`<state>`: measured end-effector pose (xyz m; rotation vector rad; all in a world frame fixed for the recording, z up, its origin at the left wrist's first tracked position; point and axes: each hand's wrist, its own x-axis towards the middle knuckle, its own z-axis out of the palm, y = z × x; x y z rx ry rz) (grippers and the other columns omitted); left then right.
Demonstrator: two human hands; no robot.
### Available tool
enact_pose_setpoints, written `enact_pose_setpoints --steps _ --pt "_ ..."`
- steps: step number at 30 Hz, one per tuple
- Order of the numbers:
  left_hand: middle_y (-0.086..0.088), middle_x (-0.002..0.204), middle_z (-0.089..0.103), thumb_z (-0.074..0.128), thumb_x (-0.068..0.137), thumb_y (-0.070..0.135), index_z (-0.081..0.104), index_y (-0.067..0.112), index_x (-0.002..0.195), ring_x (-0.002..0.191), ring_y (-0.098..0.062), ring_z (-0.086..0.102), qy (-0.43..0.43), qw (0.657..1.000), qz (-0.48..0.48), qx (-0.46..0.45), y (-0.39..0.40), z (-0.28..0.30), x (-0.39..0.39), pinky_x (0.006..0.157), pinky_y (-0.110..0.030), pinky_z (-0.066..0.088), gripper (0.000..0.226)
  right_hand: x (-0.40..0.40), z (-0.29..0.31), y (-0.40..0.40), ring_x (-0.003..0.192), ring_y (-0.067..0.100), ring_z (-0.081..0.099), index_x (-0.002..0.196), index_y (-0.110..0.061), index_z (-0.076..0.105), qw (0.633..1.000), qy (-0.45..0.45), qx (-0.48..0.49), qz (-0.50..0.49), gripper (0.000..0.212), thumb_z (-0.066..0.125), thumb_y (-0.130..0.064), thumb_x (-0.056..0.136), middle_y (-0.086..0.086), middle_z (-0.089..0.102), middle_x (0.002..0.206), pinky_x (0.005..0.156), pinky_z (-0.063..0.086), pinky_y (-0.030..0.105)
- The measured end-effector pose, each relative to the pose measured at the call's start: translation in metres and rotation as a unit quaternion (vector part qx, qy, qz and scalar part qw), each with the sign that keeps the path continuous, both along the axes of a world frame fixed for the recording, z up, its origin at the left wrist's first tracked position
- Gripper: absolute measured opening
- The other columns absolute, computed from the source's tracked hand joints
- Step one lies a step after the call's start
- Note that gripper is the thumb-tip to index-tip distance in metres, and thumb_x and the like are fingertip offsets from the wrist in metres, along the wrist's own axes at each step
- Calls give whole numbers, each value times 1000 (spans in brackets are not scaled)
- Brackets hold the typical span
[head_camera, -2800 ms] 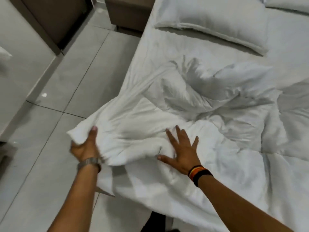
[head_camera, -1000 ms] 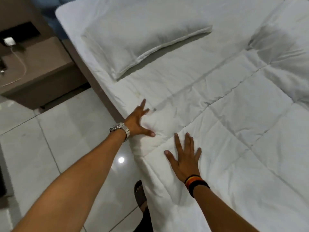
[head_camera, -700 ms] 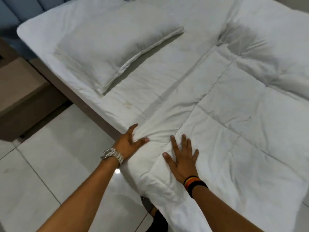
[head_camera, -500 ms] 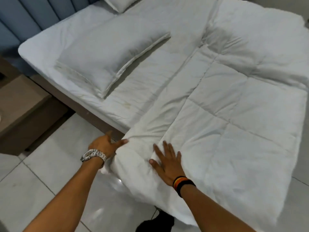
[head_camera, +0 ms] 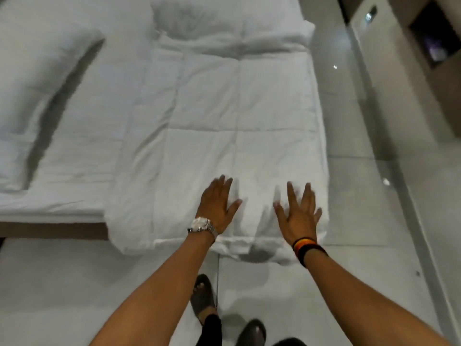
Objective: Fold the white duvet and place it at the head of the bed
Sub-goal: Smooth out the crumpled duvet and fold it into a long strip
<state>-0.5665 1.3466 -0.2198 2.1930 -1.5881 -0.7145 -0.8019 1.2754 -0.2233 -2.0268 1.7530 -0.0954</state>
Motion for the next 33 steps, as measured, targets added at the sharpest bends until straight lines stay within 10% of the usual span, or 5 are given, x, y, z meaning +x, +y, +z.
enact_pose_setpoints --steps 5,10,18,26,33 --pt "-6 173 9 47 102 57 8 25 166 157 -28 18 22 998 -58 -13 -51 -29 -62 123 -49 21 82 -69 -37 -36 160 34 -6 161 -53 -9 981 -45 70 -177 98 44 -85 86 15 -5 174 122 1 68" --pt "-7 172 16 52 100 57 8 19 166 156 -28 20 5 1000 -28 6 -49 -53 -65 124 -49 21 89 -72 -69 -42 116 39 60 163 -45 6 977 -126 50 -168 103 52 -88 81 17 59 130 91 43 40" --pt "-10 168 27 58 101 47 16 12 165 153 -26 29 39 998 -56 6 -21 -21 -80 124 -41 26 84 -134 -63 2 107 41 67 157 -42 16 973 -87 125 -174 102 50 -94 76 16 70 124 88 54 46" --pt "-28 167 16 34 68 89 16 0 163 155 -45 15 -62 931 358 36 78 -19 89 124 -53 16 131 -112 -68 23 140 40 47 160 -38 16 948 -169 120 -242 129 65 -97 56 12 44 159 112 43 56" --pt "-32 151 44 87 41 80 5 18 163 141 -48 40 33 878 469 91 94 -43 197 116 -58 36 160 -54 -66 15 133 42 54 161 -40 5 935 -165 84 -302 136 74 -90 56 14 52 154 112 43 53"
